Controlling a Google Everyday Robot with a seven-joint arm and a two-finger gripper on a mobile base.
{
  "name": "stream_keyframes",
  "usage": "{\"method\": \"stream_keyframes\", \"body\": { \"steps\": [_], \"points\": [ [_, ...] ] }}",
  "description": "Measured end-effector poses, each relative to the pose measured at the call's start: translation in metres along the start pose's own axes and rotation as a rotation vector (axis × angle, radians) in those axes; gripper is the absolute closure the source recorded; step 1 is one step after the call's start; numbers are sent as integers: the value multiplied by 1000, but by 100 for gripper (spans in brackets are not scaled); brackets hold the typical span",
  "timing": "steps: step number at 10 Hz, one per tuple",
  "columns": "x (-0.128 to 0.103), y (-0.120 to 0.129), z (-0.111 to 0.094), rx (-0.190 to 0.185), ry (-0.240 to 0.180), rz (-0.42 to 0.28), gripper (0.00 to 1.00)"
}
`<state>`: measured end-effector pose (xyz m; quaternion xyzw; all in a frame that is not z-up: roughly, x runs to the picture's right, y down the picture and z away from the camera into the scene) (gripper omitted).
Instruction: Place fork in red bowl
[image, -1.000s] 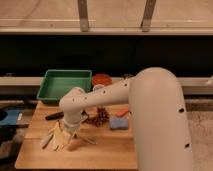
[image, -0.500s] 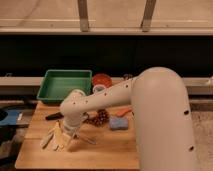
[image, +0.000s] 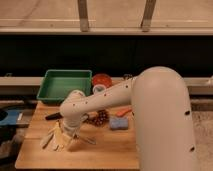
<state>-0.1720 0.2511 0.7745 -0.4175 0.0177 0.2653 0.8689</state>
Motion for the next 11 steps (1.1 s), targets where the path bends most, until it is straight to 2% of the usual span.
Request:
{"method": "stream_keyframes", "body": {
  "steps": [4,7,9,11],
  "points": [
    [1,-1,8,20,39,19,28],
    [3,-2,14,32,51,37,30],
    [2,1,17,37,59,32,45],
    [2,1,18,44,65,34,67]
  ]
}}
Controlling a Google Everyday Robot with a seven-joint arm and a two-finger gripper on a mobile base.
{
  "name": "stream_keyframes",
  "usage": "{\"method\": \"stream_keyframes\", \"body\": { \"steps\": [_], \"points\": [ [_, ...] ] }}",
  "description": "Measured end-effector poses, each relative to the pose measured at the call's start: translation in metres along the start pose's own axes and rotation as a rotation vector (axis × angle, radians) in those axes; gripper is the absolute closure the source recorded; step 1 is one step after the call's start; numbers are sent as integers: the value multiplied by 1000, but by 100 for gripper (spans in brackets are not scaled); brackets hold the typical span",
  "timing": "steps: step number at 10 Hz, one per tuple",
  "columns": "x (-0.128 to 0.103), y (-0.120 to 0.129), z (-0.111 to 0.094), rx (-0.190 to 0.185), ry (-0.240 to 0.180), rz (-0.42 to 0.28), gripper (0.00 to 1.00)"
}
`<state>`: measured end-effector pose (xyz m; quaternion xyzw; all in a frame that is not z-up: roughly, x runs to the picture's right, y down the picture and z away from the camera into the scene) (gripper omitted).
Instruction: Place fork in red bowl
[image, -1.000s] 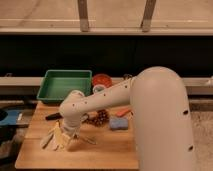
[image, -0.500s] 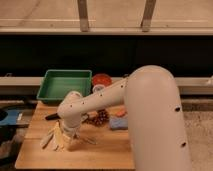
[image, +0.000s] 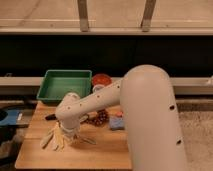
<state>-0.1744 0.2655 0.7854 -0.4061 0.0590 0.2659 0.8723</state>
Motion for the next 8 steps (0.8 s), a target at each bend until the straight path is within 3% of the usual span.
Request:
{"method": "stream_keyframes", "body": {
  "steps": [1,3,8],
  "points": [
    [0,0,0,2,1,1,74],
    [0,1,0,-2,3,0,96],
    [3,0,1,-6,-10,1,100]
  ]
}}
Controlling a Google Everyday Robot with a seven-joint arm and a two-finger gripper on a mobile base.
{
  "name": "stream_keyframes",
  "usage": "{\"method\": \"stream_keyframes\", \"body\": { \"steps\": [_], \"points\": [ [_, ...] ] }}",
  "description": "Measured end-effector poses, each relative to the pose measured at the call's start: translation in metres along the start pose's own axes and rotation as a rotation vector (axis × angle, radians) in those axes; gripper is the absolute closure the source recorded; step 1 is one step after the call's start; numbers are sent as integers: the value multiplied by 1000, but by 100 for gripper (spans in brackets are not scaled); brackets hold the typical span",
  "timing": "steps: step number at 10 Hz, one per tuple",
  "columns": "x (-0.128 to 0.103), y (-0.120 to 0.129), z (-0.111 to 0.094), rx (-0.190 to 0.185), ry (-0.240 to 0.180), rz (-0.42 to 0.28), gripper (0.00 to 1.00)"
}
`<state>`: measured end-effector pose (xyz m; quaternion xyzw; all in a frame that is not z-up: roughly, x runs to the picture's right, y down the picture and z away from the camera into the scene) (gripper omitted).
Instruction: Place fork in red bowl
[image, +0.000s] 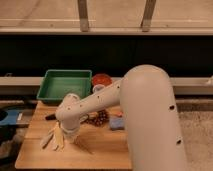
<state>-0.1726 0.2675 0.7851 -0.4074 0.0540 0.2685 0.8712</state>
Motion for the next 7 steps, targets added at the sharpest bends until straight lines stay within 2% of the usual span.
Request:
{"method": "stream_keyframes", "body": {
  "steps": [1,3,4,7],
  "points": [
    [0,-1,-2,-6,-13,-2,100],
    [2,-9,-17,-39,-79,-6,100],
    [2,-20,-33,-48,-108,-8,100],
    [-3,-48,-76,-36,-138,-12,100]
  ]
}}
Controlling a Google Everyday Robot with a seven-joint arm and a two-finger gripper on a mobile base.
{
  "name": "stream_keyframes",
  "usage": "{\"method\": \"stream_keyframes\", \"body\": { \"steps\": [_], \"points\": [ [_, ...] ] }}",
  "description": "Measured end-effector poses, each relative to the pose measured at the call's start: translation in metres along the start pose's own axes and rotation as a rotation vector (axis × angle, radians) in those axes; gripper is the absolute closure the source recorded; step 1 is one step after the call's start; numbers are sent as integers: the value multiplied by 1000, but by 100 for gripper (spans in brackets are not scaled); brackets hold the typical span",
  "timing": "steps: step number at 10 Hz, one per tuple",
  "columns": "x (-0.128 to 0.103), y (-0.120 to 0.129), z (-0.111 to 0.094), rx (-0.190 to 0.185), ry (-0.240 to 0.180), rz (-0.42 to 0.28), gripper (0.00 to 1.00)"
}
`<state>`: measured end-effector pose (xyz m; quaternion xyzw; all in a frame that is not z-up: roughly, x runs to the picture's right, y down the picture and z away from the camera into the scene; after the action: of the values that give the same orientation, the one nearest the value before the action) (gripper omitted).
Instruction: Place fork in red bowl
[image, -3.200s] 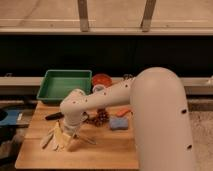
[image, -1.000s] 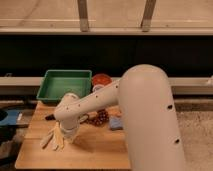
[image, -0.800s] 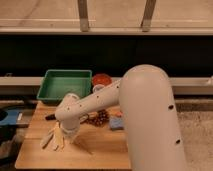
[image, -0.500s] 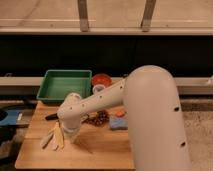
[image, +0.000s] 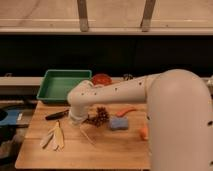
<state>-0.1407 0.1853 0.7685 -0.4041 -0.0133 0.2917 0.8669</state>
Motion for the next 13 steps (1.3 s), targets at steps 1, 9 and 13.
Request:
{"method": "stream_keyframes", "body": {
  "steps": [1,9,13],
  "points": [
    [-3,-17,-21,11,-16,6,100],
    [-51,-120,-157,54,-246,30,100],
    [-55,-140,-179,45,-329,44,100]
  ]
}}
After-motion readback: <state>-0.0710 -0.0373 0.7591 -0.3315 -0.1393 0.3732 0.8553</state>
